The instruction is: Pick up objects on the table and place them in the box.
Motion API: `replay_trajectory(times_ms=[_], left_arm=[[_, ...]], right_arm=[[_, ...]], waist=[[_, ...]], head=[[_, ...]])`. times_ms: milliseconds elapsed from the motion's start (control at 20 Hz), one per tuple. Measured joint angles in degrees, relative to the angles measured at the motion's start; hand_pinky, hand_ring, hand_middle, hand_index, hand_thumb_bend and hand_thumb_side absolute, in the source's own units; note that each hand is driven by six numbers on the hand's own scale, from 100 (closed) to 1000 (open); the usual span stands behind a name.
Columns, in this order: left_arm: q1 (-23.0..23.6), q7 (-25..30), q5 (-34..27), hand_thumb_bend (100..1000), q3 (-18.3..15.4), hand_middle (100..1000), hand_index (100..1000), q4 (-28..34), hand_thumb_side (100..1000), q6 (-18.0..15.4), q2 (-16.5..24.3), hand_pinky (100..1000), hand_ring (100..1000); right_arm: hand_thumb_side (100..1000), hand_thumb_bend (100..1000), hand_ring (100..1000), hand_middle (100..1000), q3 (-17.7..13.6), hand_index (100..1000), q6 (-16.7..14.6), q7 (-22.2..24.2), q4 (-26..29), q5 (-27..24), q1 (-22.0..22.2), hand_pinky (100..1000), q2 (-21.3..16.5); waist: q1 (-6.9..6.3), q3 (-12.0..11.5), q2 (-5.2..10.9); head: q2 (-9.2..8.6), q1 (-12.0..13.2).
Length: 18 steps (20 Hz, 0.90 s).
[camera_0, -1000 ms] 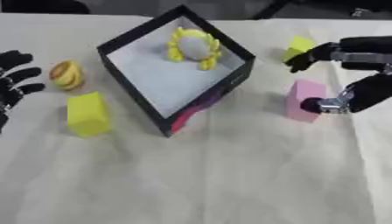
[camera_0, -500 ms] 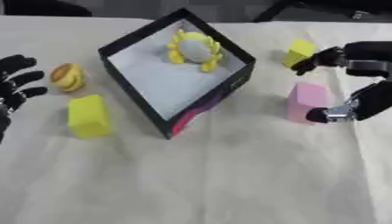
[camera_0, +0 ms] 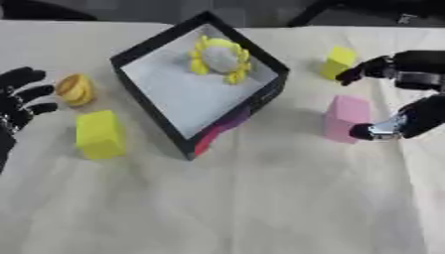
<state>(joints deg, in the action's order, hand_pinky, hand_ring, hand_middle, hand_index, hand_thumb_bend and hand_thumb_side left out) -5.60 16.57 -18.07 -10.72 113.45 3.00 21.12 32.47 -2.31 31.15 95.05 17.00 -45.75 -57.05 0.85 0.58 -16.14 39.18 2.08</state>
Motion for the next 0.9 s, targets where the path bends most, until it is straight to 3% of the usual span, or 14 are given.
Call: replay_trajectory(times_ms=[900], left_arm=[[-0.04, 0.3, 0.97, 100, 0.02, 840, 872, 0.0, 850, 0.06, -1.01, 823, 870]], right_arm=[[742, 451, 928, 857, -0.37, 995, 0.33, -0.41, -7.25, 3.13, 0.37, 1000, 3.12]], waist=[[-0.05, -0.63, -1.4]], head=[[0.55, -1.02]])
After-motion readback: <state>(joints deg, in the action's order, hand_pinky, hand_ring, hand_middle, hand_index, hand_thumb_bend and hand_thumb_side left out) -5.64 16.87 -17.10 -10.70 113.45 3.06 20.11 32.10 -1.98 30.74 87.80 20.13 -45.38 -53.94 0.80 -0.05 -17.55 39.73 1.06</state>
